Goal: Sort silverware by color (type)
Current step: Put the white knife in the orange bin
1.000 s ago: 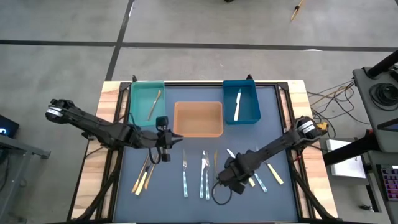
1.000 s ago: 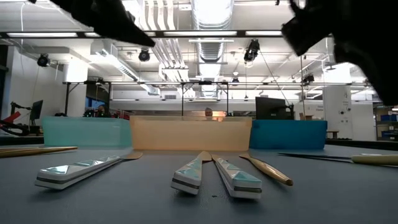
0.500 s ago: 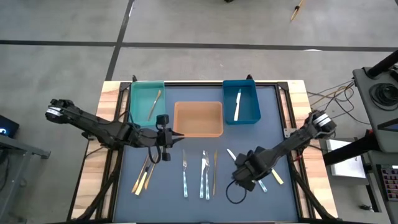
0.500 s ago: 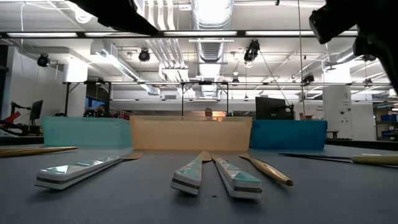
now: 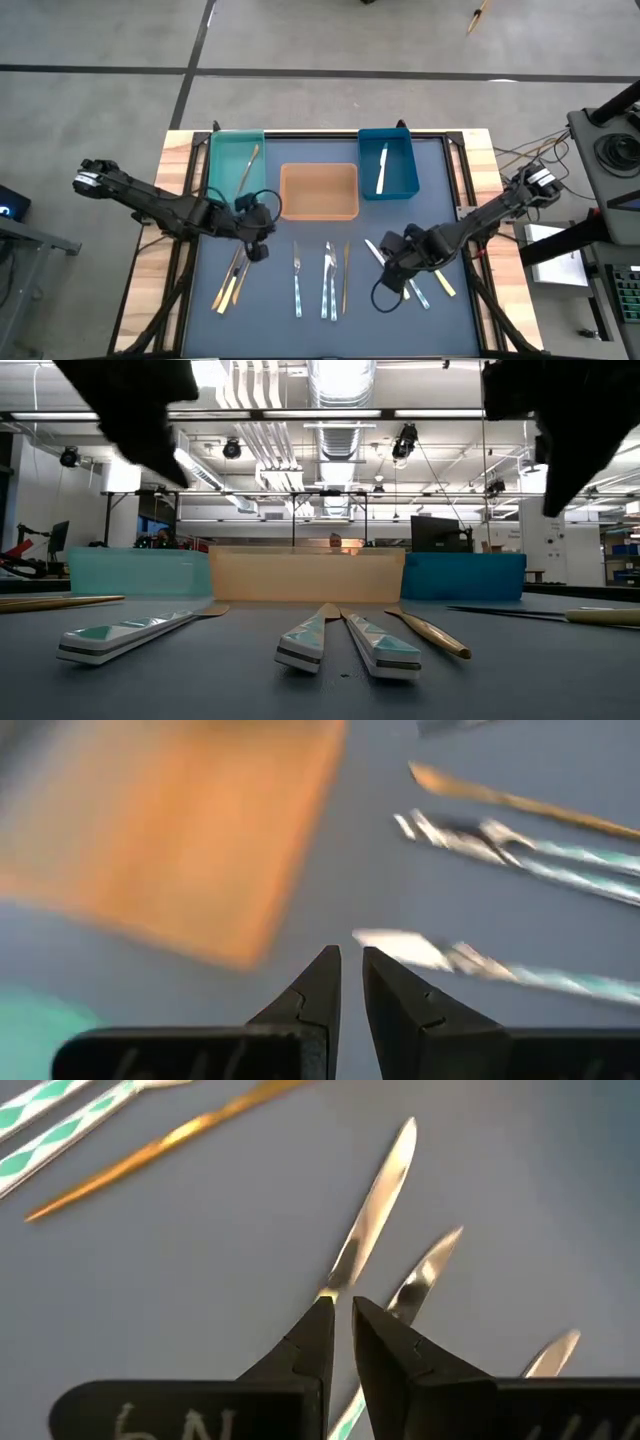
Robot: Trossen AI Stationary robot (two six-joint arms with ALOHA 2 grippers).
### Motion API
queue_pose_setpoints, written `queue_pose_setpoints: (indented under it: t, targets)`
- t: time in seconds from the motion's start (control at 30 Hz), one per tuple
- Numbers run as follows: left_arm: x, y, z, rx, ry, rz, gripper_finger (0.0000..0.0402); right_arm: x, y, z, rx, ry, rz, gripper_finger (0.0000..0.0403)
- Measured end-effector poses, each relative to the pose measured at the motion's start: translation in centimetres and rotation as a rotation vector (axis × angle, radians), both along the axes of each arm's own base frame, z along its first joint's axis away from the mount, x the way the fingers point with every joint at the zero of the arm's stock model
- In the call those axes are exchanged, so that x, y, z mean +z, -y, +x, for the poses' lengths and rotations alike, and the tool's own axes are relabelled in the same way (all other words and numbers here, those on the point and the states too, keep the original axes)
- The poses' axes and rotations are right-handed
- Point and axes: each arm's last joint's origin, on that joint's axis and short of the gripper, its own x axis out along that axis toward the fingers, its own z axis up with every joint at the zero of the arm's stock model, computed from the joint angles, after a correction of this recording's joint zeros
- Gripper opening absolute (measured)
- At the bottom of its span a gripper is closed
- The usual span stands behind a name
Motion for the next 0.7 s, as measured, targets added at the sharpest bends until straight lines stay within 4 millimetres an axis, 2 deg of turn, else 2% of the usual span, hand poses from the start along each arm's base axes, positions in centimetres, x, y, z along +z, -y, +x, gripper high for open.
queue_pose_setpoints:
  t: [0.13, 0.27, 0.4, 0.7]
  targets:
    - [-0.4, 0.8, -0.4, -0.015, -0.107, -0.334, 0.0029, -0.2, 0.6, 0.1, 0.047, 0.060, -0.191, 0.0031]
    - [-0.4, 1.3, -0.6, 0.001, -0.164, -0.508, 0.0029, 0.3, 1.1, 0.5, 0.000, 0.152, -0.383, 0.0031]
    - [-0.8, 1.4, -1.1, 0.075, -0.231, -0.539, 0.0029, 1.7, 1.0, 1.2, -0.006, 0.233, -0.476, 0.0031]
    - [-2.2, 1.3, -2.0, 0.243, -0.419, -0.541, 0.0029, 4.1, 0.5, 2.3, 0.026, 0.314, -0.476, 0.0031]
